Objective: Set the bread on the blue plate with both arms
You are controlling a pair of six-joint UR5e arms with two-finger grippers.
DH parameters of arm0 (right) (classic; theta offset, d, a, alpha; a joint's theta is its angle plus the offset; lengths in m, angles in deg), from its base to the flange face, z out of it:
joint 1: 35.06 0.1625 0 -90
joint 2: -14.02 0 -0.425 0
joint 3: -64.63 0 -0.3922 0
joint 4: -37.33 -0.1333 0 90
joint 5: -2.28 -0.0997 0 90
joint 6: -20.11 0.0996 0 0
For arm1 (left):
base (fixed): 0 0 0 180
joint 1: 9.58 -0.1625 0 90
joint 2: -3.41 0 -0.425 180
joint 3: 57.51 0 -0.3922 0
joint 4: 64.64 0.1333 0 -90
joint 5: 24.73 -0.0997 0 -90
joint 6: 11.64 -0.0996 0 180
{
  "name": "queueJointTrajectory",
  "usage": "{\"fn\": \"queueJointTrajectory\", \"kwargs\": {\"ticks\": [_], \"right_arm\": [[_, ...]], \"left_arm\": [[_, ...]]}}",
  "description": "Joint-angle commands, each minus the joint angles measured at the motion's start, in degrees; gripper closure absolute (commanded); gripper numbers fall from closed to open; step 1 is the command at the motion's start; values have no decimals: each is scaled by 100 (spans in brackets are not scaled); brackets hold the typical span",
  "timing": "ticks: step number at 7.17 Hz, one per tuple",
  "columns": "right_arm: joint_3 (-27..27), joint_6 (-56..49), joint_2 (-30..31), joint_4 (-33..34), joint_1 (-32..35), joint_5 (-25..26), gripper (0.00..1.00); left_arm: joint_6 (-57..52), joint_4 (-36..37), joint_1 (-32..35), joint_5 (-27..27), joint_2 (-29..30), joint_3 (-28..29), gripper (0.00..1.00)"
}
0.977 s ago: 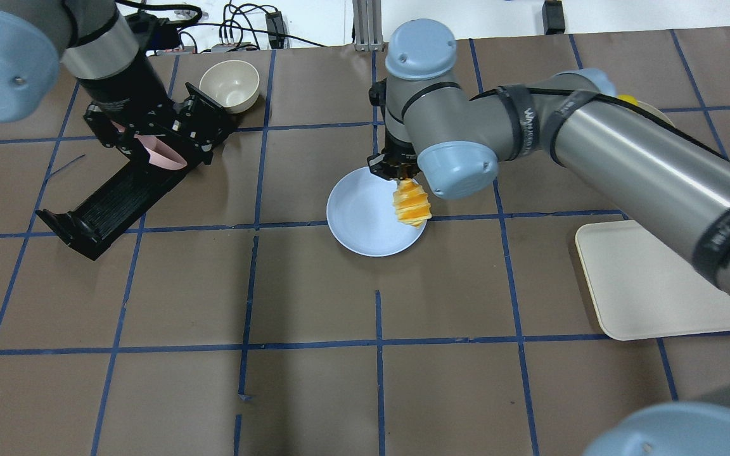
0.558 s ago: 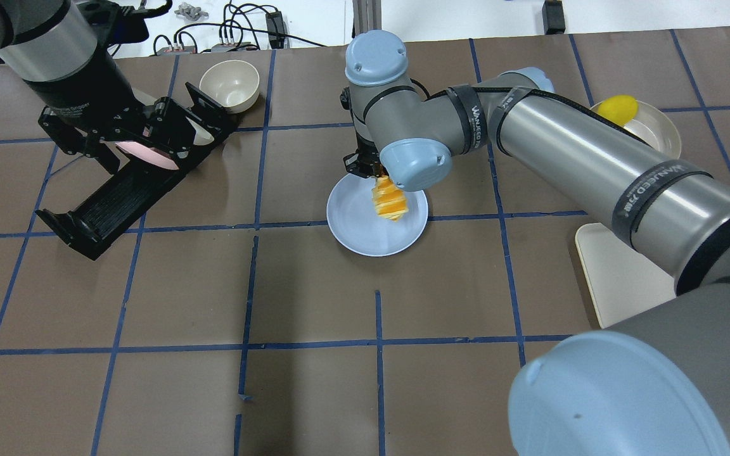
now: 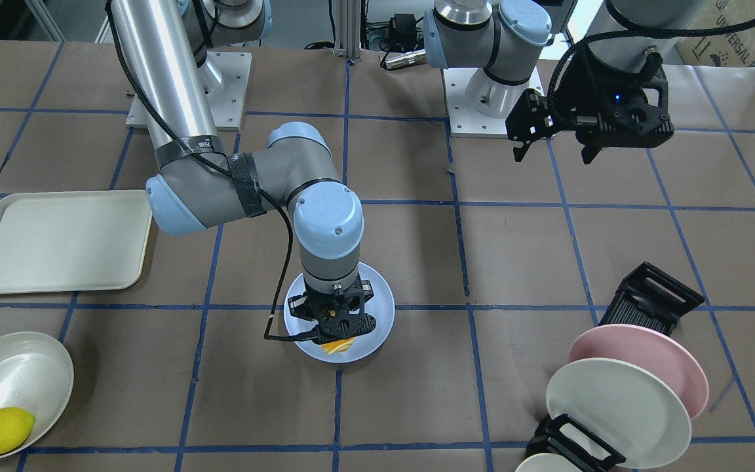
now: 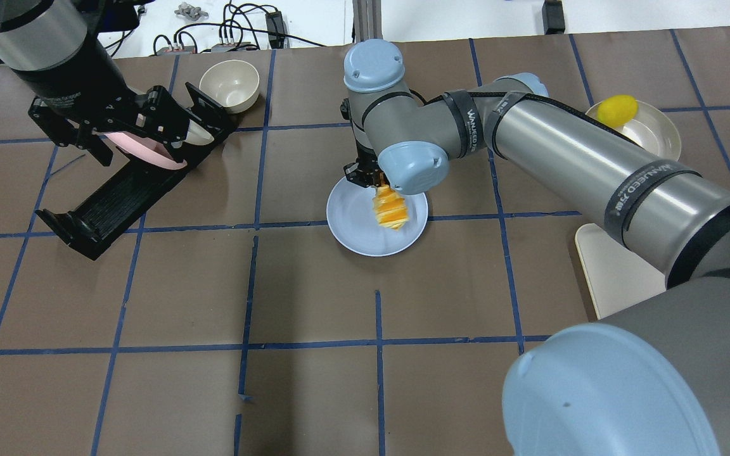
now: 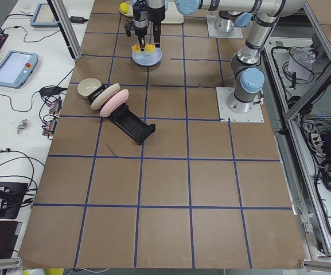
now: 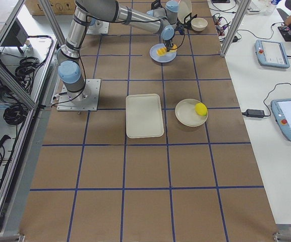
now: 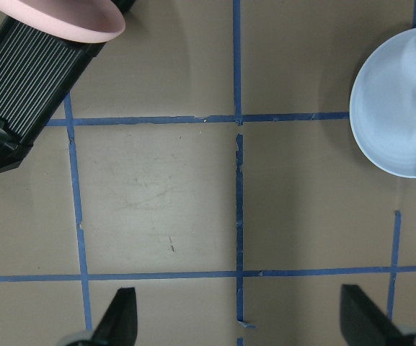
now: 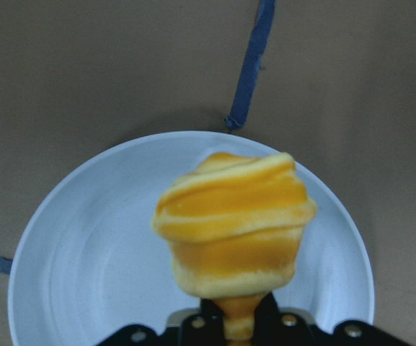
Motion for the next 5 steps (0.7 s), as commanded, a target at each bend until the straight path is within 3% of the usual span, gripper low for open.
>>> {"fn": "queueJointTrajectory", "kwargs": {"ticks": [1, 5], "right_arm": [[-2, -19, -43, -10, 2, -26, 1], [77, -27, 17, -149, -33, 1, 0]], "left_arm": [[105, 7, 5, 6, 14, 15, 0], [96, 16, 5, 15, 14, 6, 0]]}}
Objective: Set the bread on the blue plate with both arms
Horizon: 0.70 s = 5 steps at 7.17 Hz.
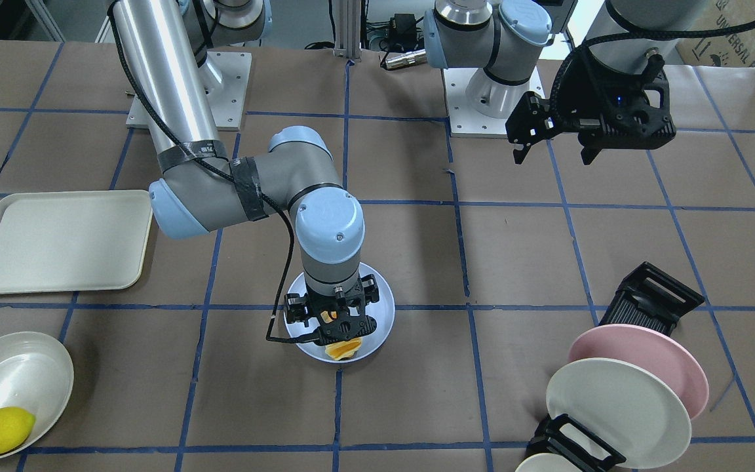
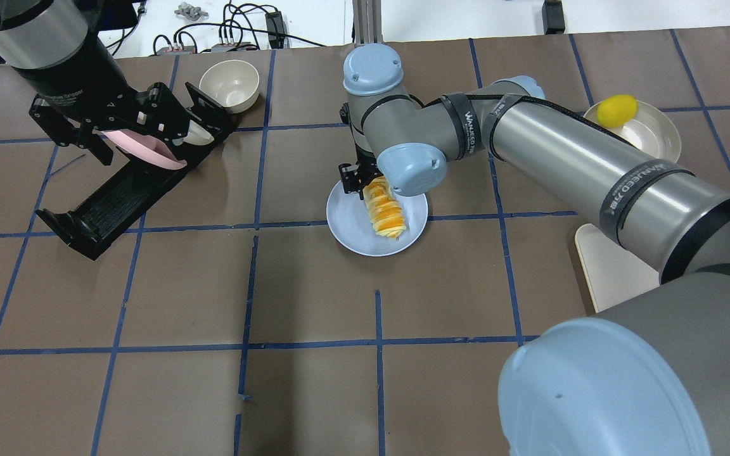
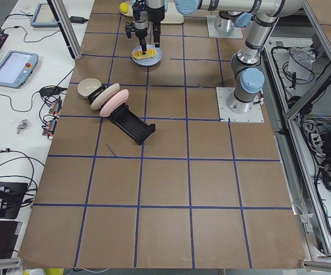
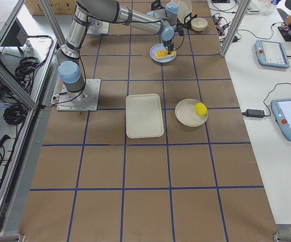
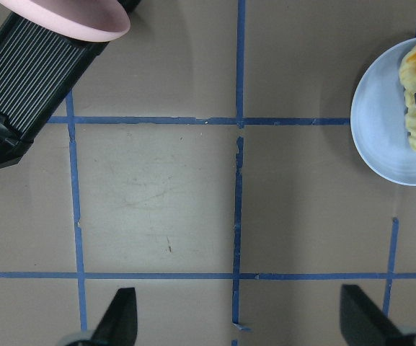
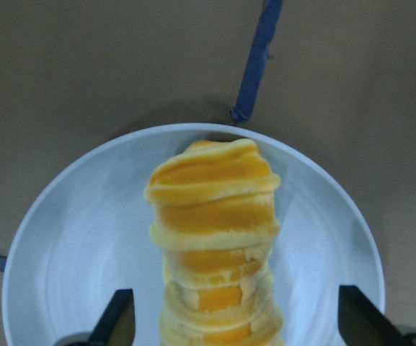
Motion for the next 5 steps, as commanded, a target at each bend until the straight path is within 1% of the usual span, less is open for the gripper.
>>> {"fn": "queueJointTrajectory", "kwargs": {"ticks": [1, 2, 3, 4, 5], "right_arm": [[262, -33, 356, -447, -55, 65, 0], [412, -51, 663, -712, -229, 92, 0], [562, -16, 841, -775, -631, 92, 0], [728, -111, 990, -802, -1218, -12, 0], [765, -417, 1296, -1159, -1511, -5, 0]], "left_arm": [[2, 1, 0, 7, 0, 0, 0], [2, 1, 0, 7, 0, 0, 0], [2, 1, -8, 7, 0, 0, 0], [2, 1, 0, 7, 0, 0, 0], [2, 1, 0, 7, 0, 0, 0]]}}
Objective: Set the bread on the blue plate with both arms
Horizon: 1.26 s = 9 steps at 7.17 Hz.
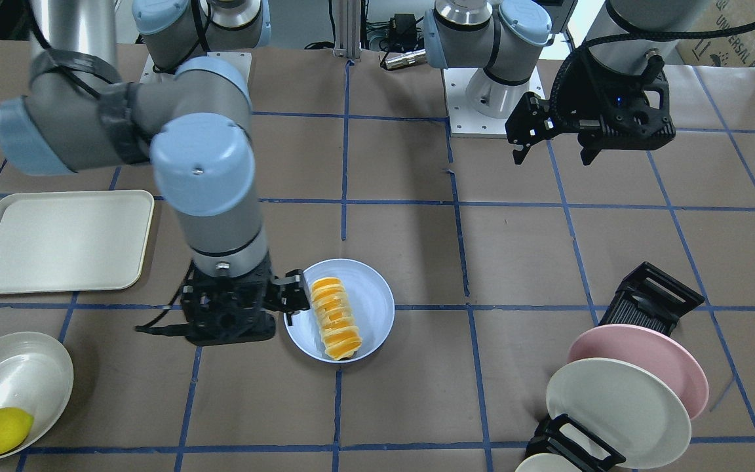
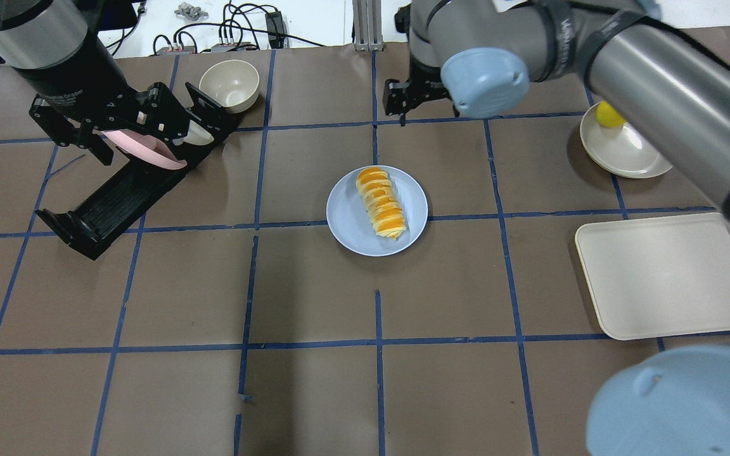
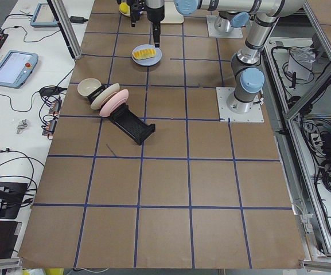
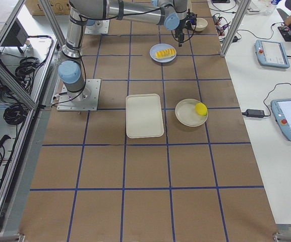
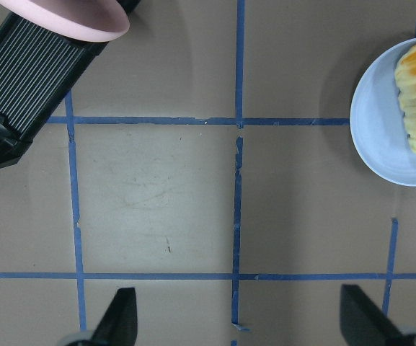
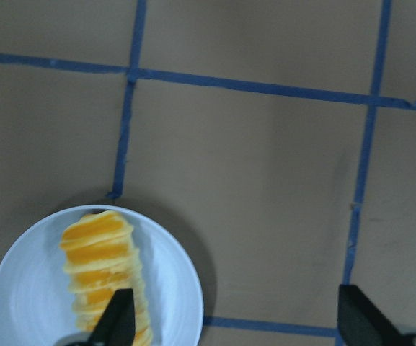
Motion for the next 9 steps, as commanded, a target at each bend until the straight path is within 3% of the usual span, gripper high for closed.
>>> {"fn": "queueJointTrajectory", "kwargs": {"ticks": [1, 4, 7, 9], "right_arm": [[87, -293, 671, -849, -594, 1, 0], [-333, -687, 1559, -1224, -902, 36, 1], [-1396, -636, 2465, -1537, -930, -138, 1], [-1355, -644, 2468, -1821, -938, -157, 1]], "left_arm": [[0, 0, -6, 0, 0, 0, 0], [0, 0, 3, 0, 0, -9, 0], [0, 0, 3, 0, 0, -9, 0], [0, 0, 3, 0, 0, -9, 0]]}}
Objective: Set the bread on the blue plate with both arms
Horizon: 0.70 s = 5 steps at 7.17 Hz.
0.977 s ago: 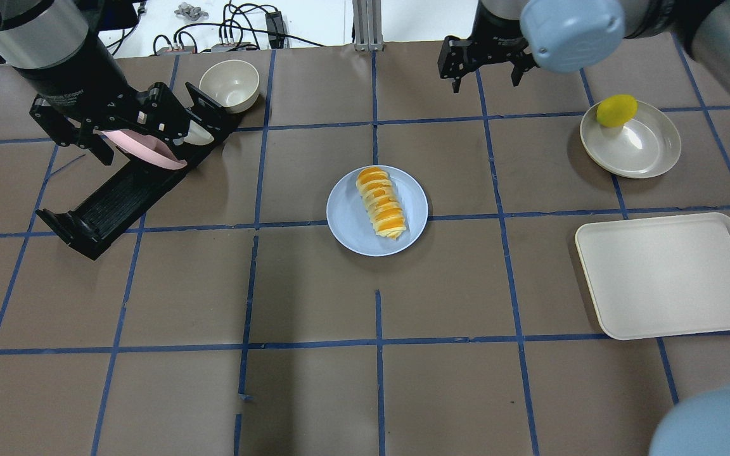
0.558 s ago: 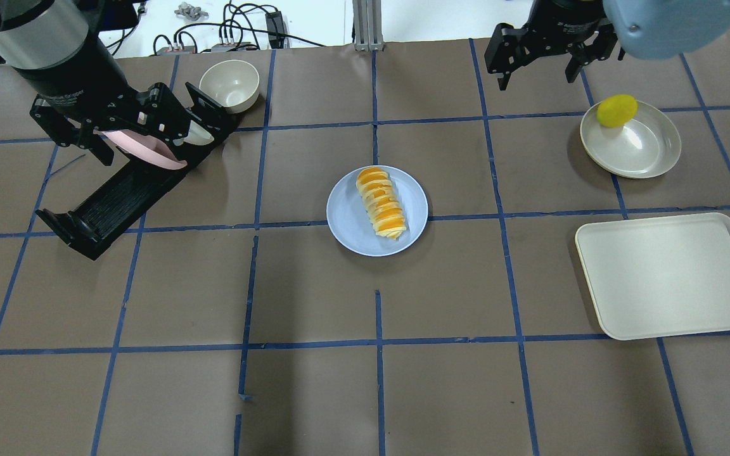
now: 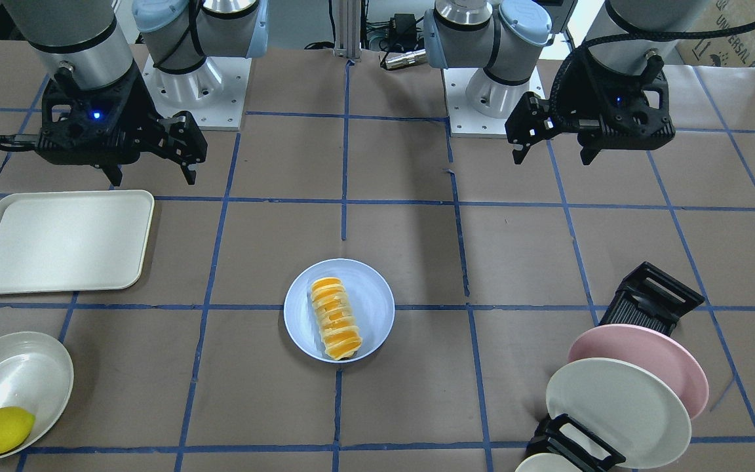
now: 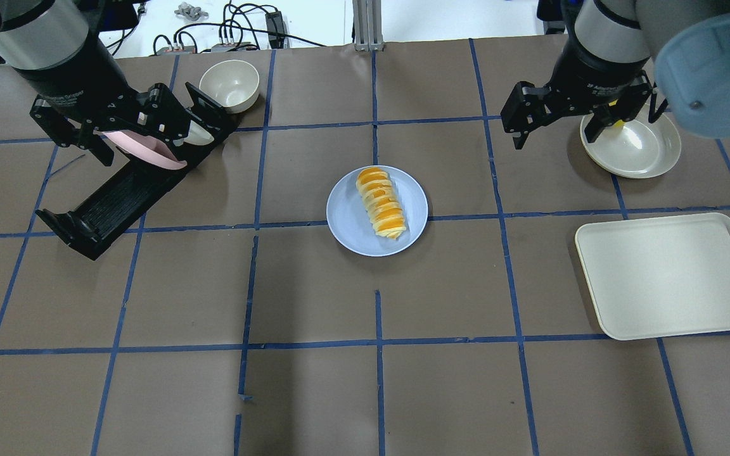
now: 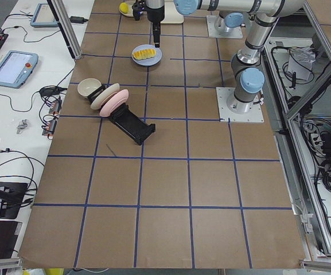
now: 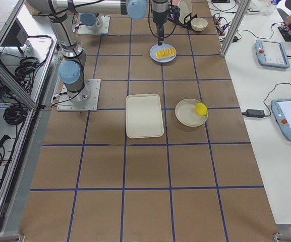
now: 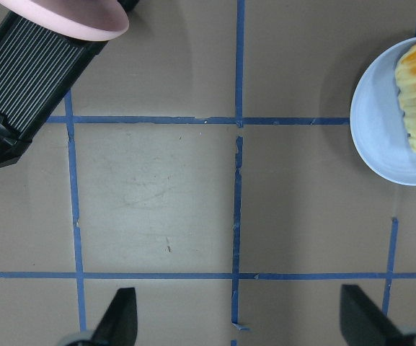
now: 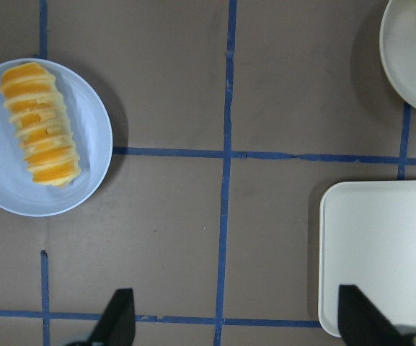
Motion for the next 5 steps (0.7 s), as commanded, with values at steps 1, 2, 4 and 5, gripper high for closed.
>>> {"fn": "queueJointTrajectory", "kwargs": {"ticks": [1, 2, 4, 5], "right_arm": [[-17, -10, 32, -141, -2, 11, 1], [-26, -19, 58, -220, -2, 11, 1], [-8, -36, 93, -247, -2, 20, 1], [-17, -37, 93, -247, -11, 20, 1]], "left_arm": [[0, 0, 0, 0, 0, 0, 0], [0, 0, 0, 0, 0, -9, 0], [9, 0, 0, 0, 0, -9, 0], [0, 0, 0, 0, 0, 0, 0]]}}
